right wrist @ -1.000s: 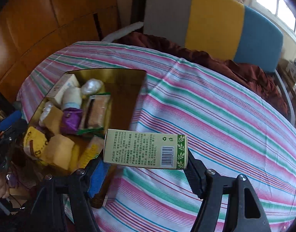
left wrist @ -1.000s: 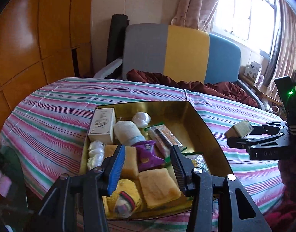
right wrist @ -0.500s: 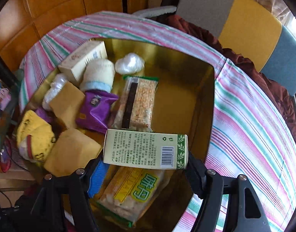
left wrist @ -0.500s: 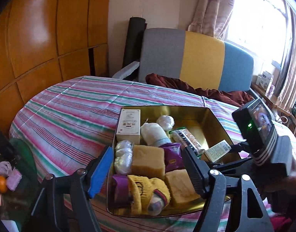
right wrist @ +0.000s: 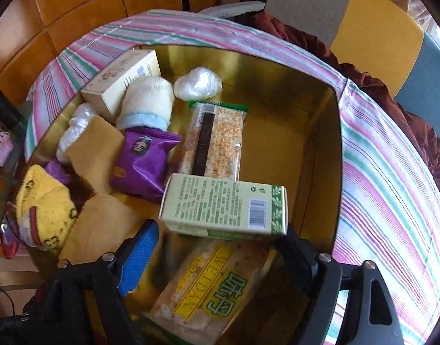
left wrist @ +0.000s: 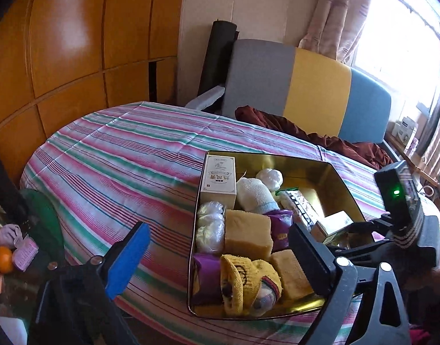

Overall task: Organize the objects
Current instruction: 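Carry the green juice box in the right gripper into the gold tray and release it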

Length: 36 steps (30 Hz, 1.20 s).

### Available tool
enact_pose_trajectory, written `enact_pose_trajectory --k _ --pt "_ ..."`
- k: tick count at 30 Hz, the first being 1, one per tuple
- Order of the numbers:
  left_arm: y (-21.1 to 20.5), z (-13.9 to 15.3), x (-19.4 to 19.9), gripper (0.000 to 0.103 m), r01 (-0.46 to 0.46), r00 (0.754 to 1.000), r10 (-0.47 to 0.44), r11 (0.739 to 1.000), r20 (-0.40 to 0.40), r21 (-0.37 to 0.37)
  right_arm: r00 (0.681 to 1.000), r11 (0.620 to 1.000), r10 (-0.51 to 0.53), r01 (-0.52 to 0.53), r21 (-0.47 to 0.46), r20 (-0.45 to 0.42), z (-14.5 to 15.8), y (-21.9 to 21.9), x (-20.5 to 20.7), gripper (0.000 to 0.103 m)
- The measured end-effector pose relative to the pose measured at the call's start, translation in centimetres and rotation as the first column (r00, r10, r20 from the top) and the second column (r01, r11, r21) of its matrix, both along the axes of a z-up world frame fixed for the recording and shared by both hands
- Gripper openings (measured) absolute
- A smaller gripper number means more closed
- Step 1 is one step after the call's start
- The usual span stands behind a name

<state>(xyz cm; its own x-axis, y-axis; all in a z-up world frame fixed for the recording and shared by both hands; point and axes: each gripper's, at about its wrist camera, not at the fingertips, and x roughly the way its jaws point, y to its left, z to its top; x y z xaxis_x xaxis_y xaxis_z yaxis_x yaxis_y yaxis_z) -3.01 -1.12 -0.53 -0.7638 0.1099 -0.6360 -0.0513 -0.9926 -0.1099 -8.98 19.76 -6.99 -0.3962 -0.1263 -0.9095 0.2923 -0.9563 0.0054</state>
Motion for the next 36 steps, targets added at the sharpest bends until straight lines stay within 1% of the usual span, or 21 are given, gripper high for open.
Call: enact_pose_trajectory --k 3,10,13,18,21,27,31,36 --pt "0.2 0.2 0.1 0.103 -0.003 1.000 0.003 1.000 -0.010 -0.002 0.999 0.999 -0.028 0.028 -0.021 -0.037 1.1 0.4 0.9 0.084" --pt "1.4 0.7 0.8 0.103 0.016 1.000 -0.016 0.999 -0.015 -0.040 0.985 0.991 -0.120 0.112 -0.072 -0.125 3.2 1.1 2.4 0.084" --pt "2.0 0.8 1.4 0.103 0.029 0.999 -0.030 0.999 -0.019 -0.042 0.969 0.982 -0.182 0.170 -0.080 -0.168 3.7 1.1 4.2 0.084" --pt "2.9 1.0 2.6 0.103 0.058 0.998 -0.058 0.998 -0.023 -0.012 0.936 0.962 -0.273 0.259 -0.092 -0.220 3.8 1.8 6.5 0.084" --pt "3.6 1.1 3.3 0.103 0.062 0.998 -0.062 0.998 -0.024 -0.007 0.917 0.951 -0.310 0.297 -0.092 -0.250 4.0 2.2 8.3 0.084" --pt "4.7 0.8 4.1 0.103 0.051 0.999 -0.051 0.998 -0.014 -0.039 0.890 0.938 -0.347 0.336 -0.087 -0.297 4.6 2.7 10.0 0.084" --pt "4.8 0.8 4.4 0.103 0.041 0.999 -0.043 0.997 -0.026 -0.061 0.888 0.937 -0.348 0.337 -0.087 -0.301 4.8 2.8 10.2 0.084" --pt "4.4 0.8 4.4 0.103 0.036 0.999 -0.038 0.997 -0.032 -0.062 0.892 0.940 -0.340 0.332 -0.079 -0.298 4.7 2.5 10.2 0.084"
